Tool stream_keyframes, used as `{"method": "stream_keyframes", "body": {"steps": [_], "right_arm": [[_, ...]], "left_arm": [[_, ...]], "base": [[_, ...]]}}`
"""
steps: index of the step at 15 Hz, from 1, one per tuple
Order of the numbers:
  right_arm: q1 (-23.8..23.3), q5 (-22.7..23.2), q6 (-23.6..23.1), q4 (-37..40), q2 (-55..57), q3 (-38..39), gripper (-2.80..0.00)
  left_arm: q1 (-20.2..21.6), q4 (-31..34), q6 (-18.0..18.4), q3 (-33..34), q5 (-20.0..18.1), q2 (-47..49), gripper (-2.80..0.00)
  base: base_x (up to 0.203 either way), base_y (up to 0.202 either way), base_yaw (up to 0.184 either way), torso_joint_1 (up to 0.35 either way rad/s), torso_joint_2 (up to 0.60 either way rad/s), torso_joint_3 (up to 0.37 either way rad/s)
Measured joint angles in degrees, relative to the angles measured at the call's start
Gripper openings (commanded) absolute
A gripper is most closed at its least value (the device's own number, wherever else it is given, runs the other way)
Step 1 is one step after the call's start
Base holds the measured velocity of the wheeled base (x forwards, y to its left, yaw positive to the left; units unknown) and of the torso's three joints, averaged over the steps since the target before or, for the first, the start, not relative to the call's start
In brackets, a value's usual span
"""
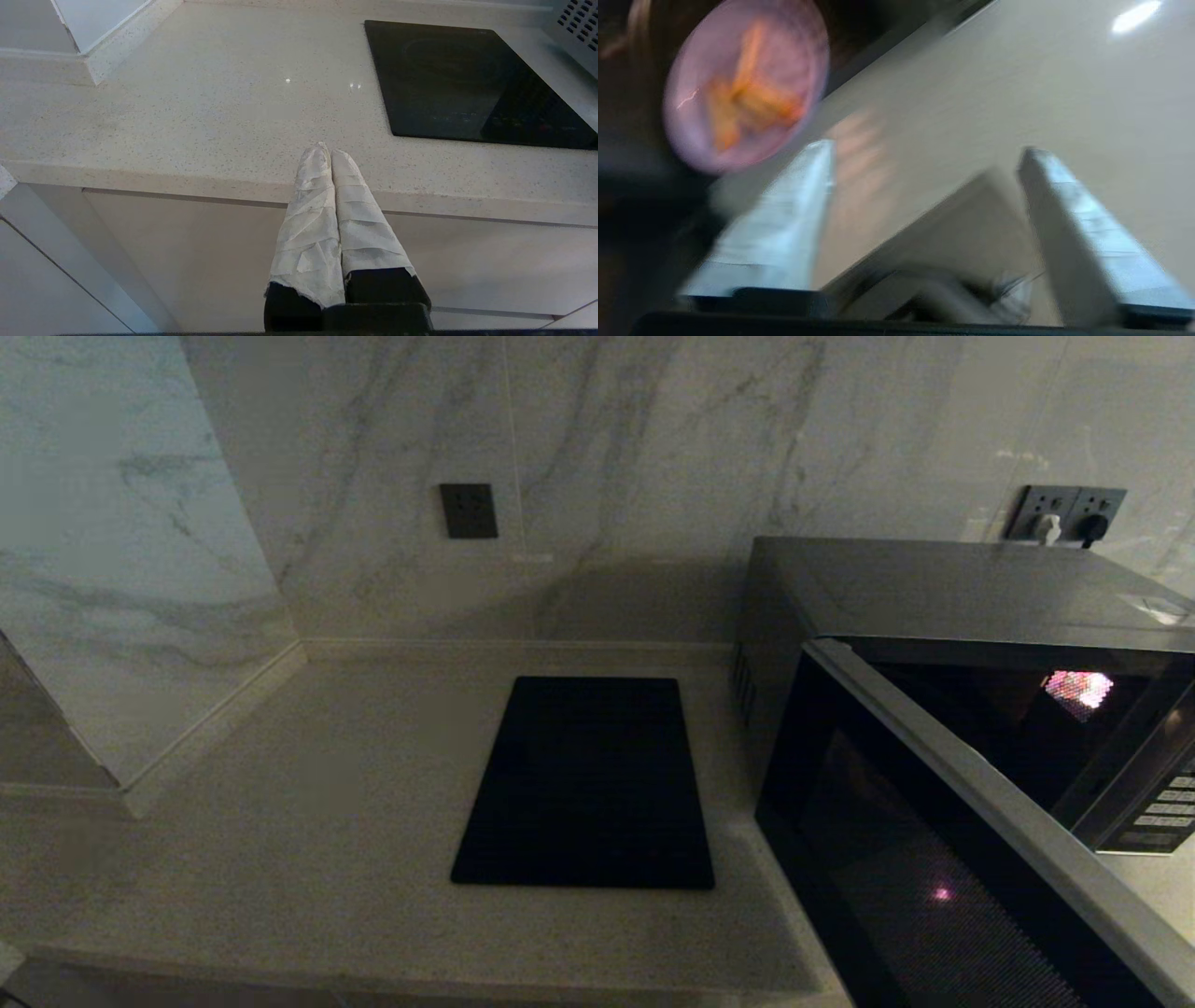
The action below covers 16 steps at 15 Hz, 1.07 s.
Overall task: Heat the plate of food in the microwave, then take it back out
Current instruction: Close the microwave oven
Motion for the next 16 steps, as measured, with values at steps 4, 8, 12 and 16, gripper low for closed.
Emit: {"method": "stream_keyframes", "body": {"steps": [4, 8, 12, 16], "right_arm": [[0.0, -6.2, -3.6, -0.1, -5.7, -3.6, -2.80], [1.7, -5.7, -6.3, 0.8, -8.7, -10.4, -2.80], [8.6, -6.1, -7.5, 4.8, -9.0, -20.5, -2.80], [22.1, -7.8, -6.8, 20.5, -6.7, -37.9, -2.80]], "left_arm": [[0.0, 0.0, 0.0, 0.0, 0.0, 0.0, -2.80], [0.0, 0.0, 0.0, 0.0, 0.0, 0.0, -2.80], [0.0, 0.0, 0.0, 0.0, 0.0, 0.0, -2.80], [0.0, 0.0, 0.0, 0.0, 0.0, 0.0, -2.80]], "base": [[0.000, 0.000, 0.000, 0.000, 0.00, 0.000], [0.000, 0.000, 0.000, 0.000, 0.00, 0.000], [0.000, 0.000, 0.000, 0.000, 0.00, 0.000], [0.000, 0.000, 0.000, 0.000, 0.00, 0.000]]}}
